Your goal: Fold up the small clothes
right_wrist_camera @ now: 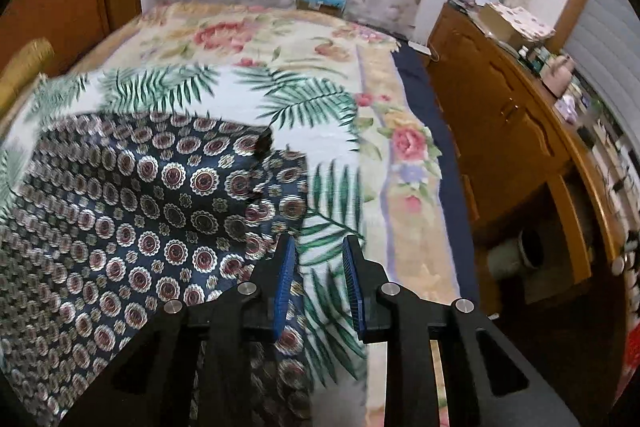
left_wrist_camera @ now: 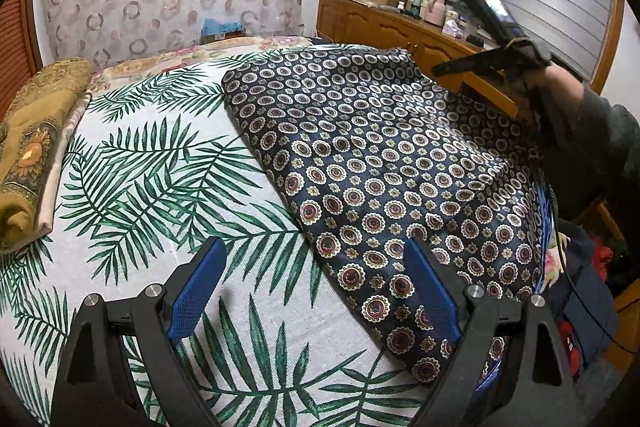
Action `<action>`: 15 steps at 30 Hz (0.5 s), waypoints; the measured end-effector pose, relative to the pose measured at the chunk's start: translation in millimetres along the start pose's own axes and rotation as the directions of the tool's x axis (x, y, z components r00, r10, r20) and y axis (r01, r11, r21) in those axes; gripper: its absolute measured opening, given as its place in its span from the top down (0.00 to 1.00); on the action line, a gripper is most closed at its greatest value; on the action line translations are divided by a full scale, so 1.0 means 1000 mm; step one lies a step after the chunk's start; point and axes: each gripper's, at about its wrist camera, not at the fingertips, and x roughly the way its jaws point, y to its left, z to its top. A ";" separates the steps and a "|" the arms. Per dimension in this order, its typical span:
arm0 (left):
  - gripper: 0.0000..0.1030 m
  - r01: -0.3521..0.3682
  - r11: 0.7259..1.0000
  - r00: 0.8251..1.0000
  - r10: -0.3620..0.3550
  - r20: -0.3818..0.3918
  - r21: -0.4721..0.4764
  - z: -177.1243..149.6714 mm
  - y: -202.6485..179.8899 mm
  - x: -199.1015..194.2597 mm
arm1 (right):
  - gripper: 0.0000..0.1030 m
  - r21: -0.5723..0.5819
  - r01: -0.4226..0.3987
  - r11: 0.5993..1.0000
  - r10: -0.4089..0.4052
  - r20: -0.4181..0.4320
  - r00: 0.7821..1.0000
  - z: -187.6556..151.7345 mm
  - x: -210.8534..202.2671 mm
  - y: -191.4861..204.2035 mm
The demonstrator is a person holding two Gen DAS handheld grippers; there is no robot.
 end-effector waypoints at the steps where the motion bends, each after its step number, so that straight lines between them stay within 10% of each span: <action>1: 0.12 0.001 1.000 1.000 -0.001 -0.001 0.002 0.000 -0.001 0.000 | 0.71 0.011 -0.015 1.000 0.015 0.013 1.000 -0.003 -0.005 -0.004; 6: 0.12 0.008 1.000 1.000 -0.008 -0.001 0.010 -0.003 -0.006 -0.003 | 0.46 0.024 -0.105 0.994 0.102 0.090 0.991 -0.041 -0.052 -0.009; 15: 0.12 0.013 0.999 1.000 -0.012 -0.017 0.042 -0.014 -0.019 -0.007 | 0.46 0.001 -0.158 0.987 0.156 0.133 0.979 -0.146 -0.111 -0.017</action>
